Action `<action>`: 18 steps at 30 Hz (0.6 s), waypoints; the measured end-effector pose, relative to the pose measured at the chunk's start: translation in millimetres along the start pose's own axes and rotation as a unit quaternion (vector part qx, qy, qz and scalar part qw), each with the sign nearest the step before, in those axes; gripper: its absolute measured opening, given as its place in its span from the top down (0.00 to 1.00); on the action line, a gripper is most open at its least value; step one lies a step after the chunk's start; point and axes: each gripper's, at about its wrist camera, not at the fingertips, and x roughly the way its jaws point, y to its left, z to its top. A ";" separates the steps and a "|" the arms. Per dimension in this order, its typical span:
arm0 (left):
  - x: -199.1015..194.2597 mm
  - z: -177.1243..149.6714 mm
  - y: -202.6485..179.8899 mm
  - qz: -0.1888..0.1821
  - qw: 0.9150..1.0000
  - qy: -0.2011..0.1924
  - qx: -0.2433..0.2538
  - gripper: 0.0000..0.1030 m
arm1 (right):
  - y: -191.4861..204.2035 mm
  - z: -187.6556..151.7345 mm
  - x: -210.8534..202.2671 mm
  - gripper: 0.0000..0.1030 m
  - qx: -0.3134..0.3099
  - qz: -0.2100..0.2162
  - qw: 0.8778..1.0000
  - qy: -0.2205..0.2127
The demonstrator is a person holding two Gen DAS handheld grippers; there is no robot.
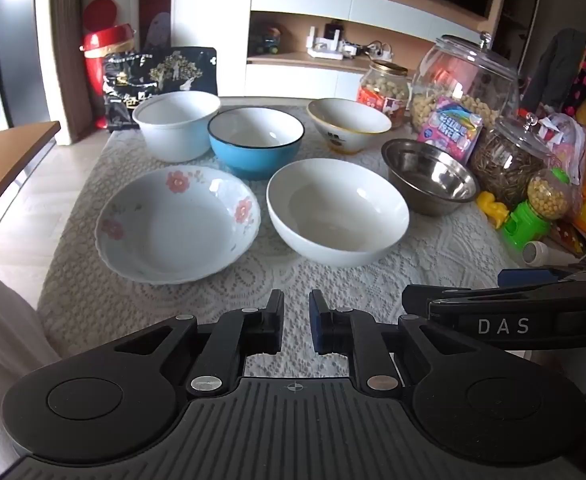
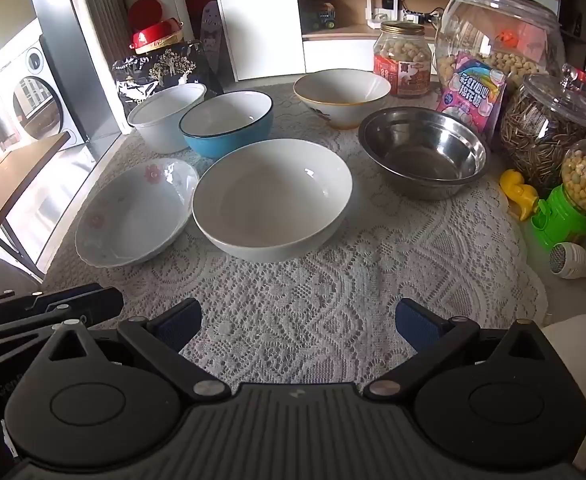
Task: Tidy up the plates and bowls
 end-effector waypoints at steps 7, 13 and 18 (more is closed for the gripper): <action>-1.8 -5.3 1.1 -0.003 1.000 -0.015 0.000 0.84 | -3.3 -5.0 7.8 0.00 0.001 -0.003 1.000 0.011; -5.2 -2.0 -1.2 -0.003 1.000 -0.011 0.003 0.84 | -0.2 -2.4 5.7 0.00 -0.004 -0.005 1.000 0.015; -7.3 -2.4 0.5 -0.003 1.000 -0.010 0.002 0.84 | 0.5 -2.0 5.2 0.00 -0.006 -0.004 1.000 0.015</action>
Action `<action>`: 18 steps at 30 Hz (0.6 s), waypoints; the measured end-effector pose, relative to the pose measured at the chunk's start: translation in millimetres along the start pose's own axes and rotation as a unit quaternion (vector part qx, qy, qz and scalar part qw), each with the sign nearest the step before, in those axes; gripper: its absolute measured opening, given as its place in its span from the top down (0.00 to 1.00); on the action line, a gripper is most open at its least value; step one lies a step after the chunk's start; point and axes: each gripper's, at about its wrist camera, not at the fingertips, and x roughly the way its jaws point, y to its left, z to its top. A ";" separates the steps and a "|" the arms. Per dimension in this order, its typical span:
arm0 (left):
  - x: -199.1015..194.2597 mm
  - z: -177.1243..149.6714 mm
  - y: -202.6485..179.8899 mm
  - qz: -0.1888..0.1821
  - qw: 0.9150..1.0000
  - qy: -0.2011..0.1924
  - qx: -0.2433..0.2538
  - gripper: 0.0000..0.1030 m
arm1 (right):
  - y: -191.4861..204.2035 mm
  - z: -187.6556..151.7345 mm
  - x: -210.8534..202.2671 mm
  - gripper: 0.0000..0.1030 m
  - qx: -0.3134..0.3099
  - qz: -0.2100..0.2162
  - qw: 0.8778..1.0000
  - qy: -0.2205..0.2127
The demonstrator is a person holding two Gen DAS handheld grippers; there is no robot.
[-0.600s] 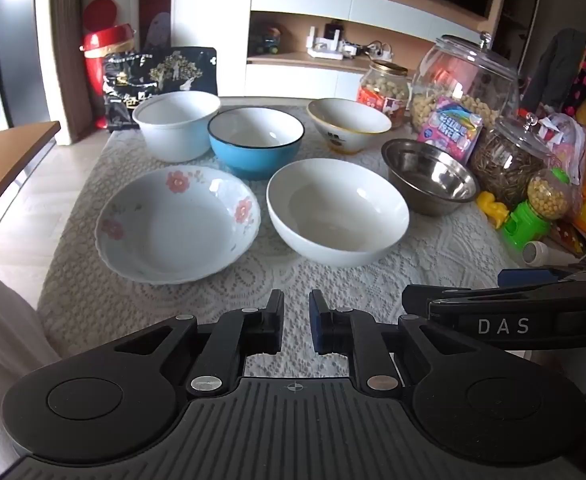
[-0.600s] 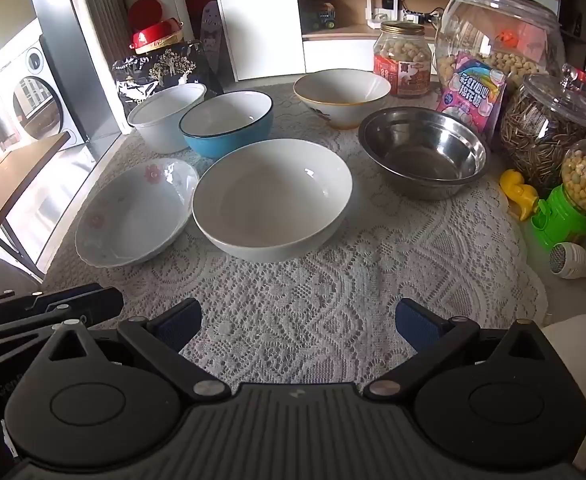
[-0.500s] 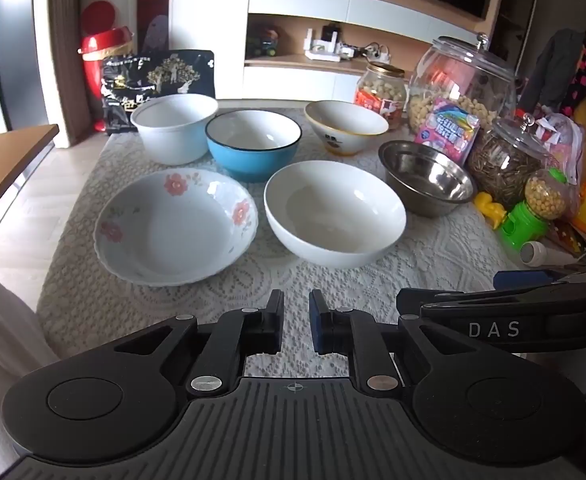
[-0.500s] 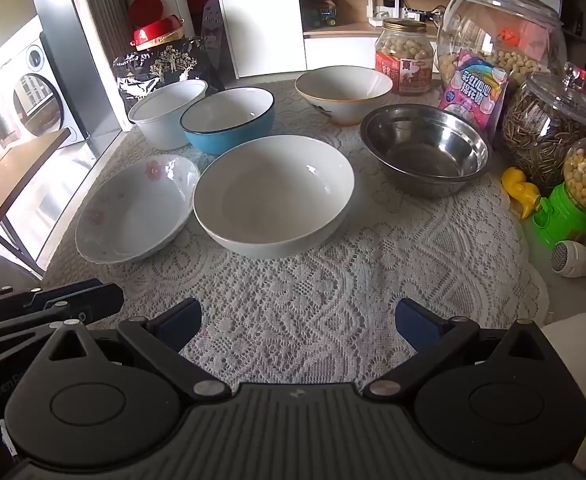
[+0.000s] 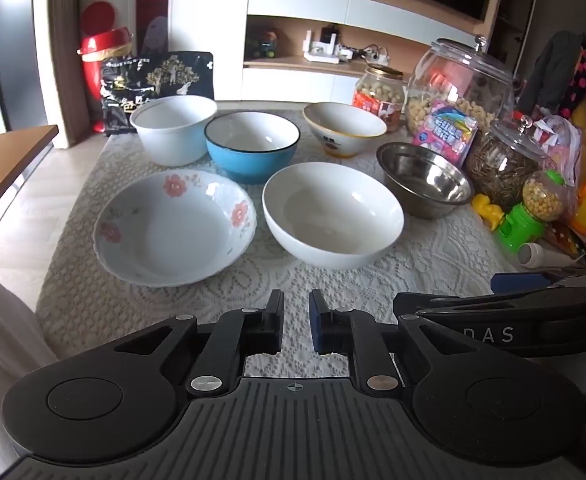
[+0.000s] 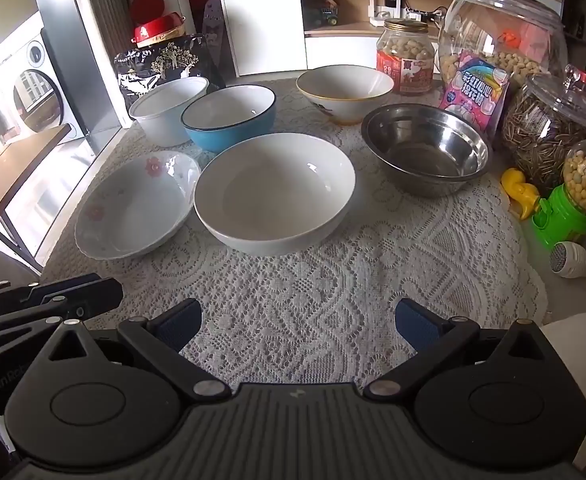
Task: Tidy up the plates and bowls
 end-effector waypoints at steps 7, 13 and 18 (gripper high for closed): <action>3.1 0.3 -0.7 0.003 1.000 0.004 -0.001 0.84 | 1.4 0.5 -2.3 0.00 -0.002 0.000 1.000 -0.002; 4.5 0.0 -0.2 0.005 1.000 0.007 -0.001 0.84 | 1.6 0.9 -3.0 0.00 -0.003 0.001 1.000 -0.002; 4.5 0.0 0.3 0.005 1.000 0.007 -0.001 0.84 | 1.5 1.1 -3.1 0.00 -0.002 0.001 1.000 -0.002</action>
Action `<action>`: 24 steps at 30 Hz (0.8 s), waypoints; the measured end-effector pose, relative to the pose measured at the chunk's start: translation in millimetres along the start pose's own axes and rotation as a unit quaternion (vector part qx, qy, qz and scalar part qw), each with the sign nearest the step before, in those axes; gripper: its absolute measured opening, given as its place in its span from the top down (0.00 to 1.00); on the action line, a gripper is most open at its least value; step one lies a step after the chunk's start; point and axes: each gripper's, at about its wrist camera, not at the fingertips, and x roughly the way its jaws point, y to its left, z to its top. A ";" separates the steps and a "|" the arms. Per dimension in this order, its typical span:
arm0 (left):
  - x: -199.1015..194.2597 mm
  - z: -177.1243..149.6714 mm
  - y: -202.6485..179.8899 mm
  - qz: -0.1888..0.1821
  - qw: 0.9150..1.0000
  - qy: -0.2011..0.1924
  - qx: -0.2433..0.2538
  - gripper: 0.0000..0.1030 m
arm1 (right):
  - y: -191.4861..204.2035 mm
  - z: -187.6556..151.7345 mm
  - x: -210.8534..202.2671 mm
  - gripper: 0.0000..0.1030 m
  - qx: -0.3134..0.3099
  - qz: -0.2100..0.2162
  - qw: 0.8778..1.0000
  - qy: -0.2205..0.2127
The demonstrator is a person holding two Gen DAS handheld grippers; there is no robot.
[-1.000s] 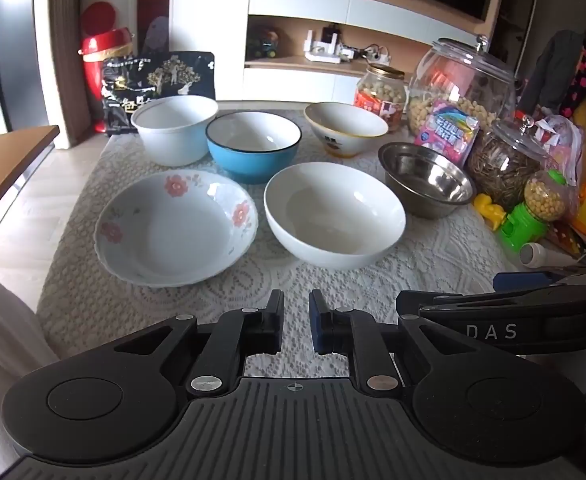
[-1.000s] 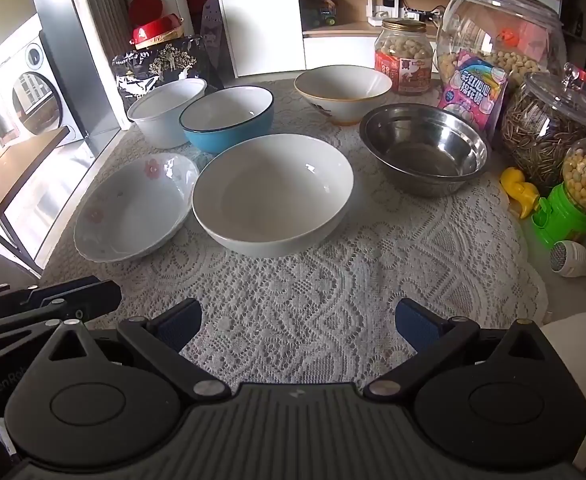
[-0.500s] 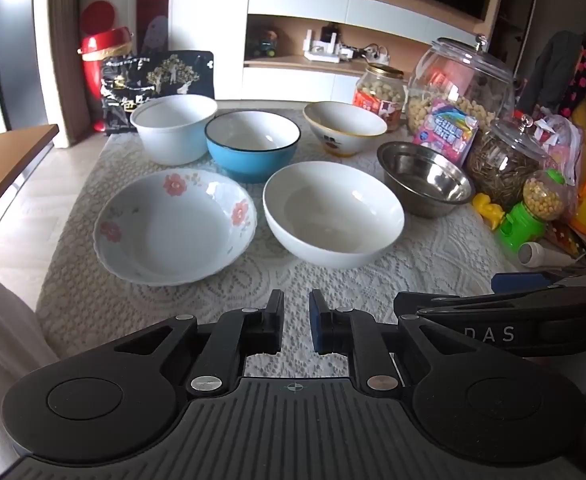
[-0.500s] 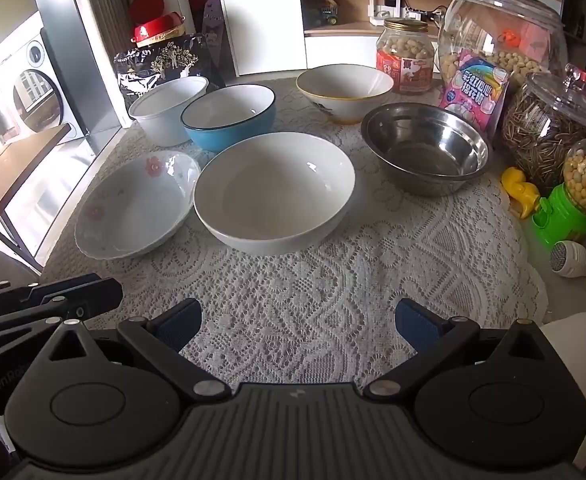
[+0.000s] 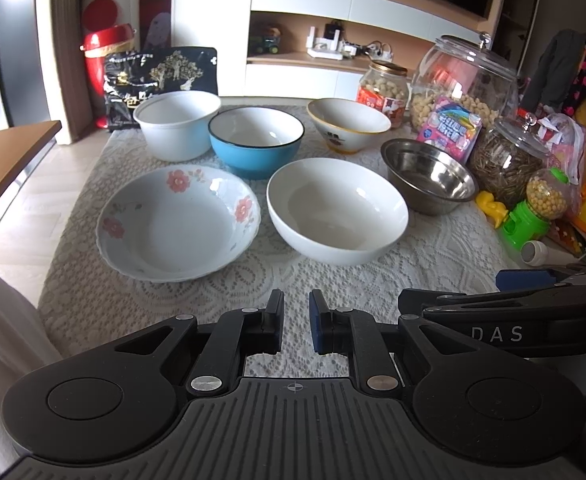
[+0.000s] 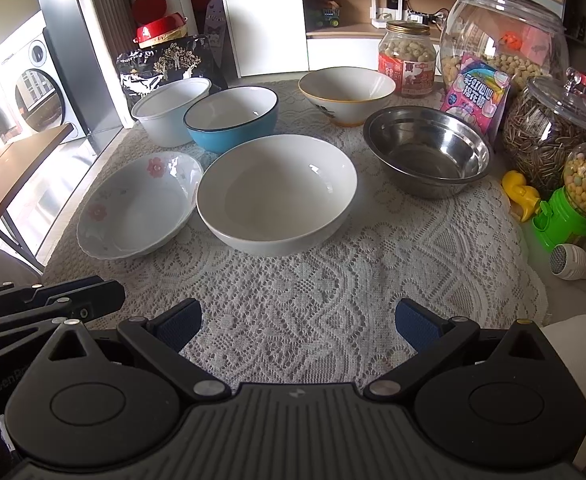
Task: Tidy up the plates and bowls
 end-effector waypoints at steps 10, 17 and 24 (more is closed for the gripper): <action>0.0 -0.3 0.8 0.001 1.000 0.000 0.000 0.84 | 0.3 -0.3 -0.9 0.00 -0.001 -0.002 1.000 -0.002; 0.2 -0.5 1.4 0.000 1.000 0.001 0.000 0.84 | 0.9 -0.3 -1.2 0.00 -0.002 -0.001 1.000 -0.002; 0.2 -0.4 1.2 0.001 1.000 0.001 0.000 0.84 | 0.9 -0.3 -1.2 0.00 -0.002 -0.001 1.000 -0.002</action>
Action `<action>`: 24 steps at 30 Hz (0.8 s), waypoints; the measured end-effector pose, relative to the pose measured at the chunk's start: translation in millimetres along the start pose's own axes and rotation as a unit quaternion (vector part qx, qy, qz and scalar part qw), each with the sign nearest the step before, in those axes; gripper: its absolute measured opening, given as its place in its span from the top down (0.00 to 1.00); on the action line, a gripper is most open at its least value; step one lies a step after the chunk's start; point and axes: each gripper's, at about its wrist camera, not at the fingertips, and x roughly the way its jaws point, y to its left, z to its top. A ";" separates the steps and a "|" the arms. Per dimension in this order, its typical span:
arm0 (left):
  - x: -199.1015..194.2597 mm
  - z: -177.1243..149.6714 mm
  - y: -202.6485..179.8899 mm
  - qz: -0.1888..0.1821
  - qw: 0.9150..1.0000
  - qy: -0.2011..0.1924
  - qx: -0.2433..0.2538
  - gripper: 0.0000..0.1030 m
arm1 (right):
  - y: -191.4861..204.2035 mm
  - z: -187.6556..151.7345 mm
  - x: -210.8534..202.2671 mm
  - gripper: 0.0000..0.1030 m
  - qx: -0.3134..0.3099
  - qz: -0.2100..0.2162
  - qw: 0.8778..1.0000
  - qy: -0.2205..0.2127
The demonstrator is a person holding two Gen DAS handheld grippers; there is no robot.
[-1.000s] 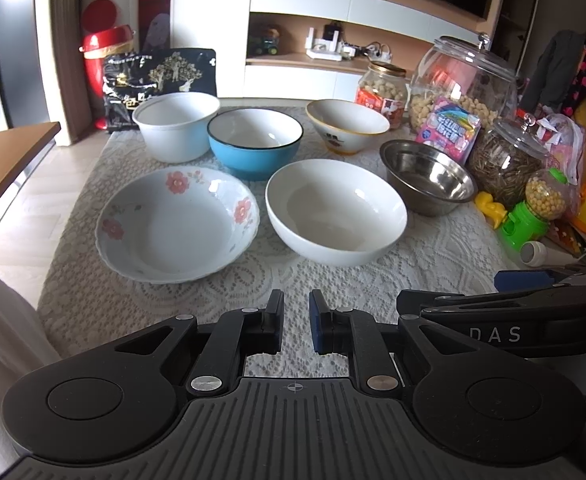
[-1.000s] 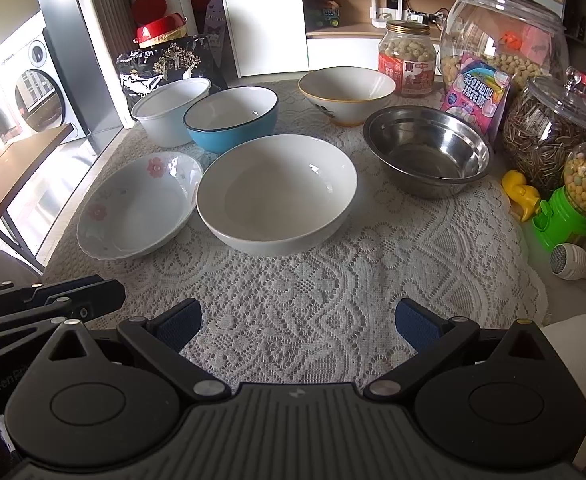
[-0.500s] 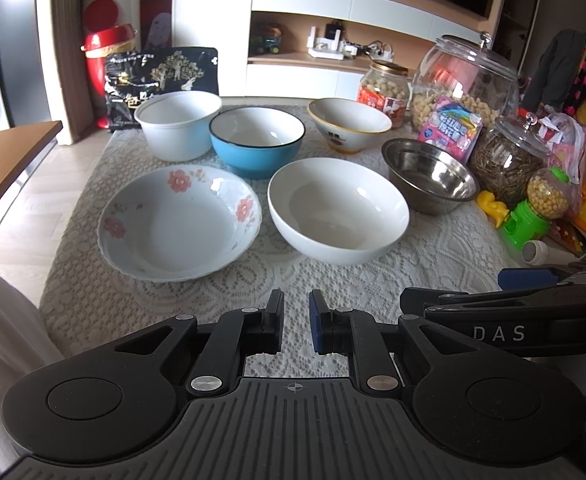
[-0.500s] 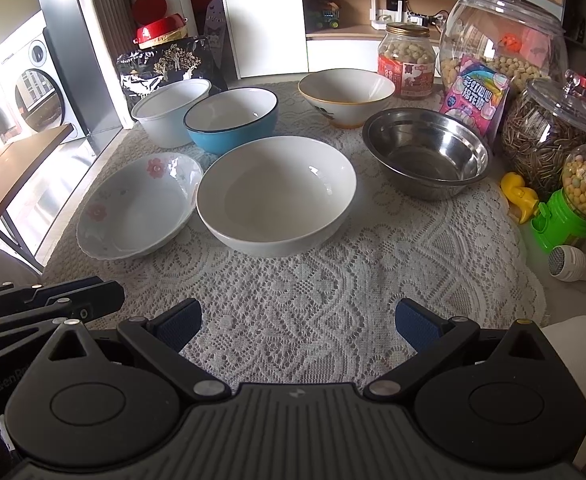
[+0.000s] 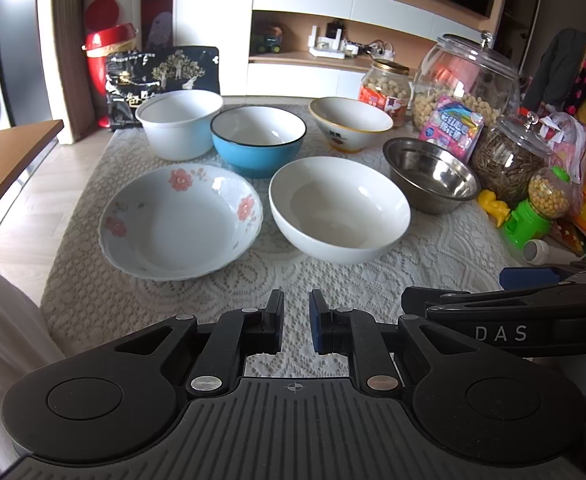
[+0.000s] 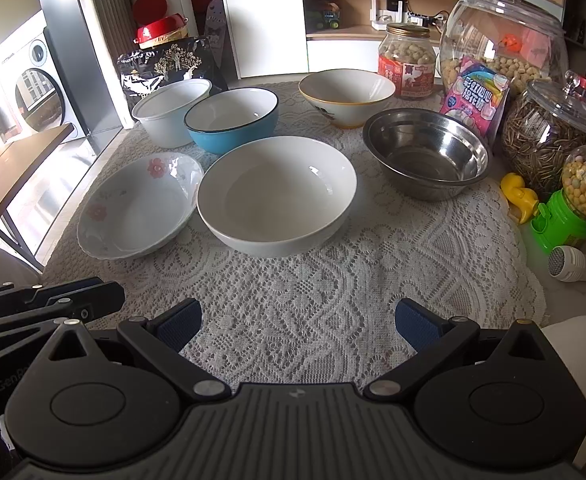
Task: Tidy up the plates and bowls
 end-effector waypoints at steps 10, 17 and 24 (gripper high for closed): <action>0.0 0.0 -0.1 0.000 1.000 0.000 0.000 0.84 | 0.0 0.0 0.0 0.00 0.000 0.000 1.000 0.000; -0.2 -2.2 3.1 0.001 1.000 0.001 -0.001 0.84 | 0.1 -0.1 0.0 0.00 0.000 0.000 1.000 0.000; 0.7 -3.8 4.7 0.001 1.000 0.002 -0.001 0.84 | 0.1 -0.1 0.1 0.00 0.000 0.000 1.000 0.000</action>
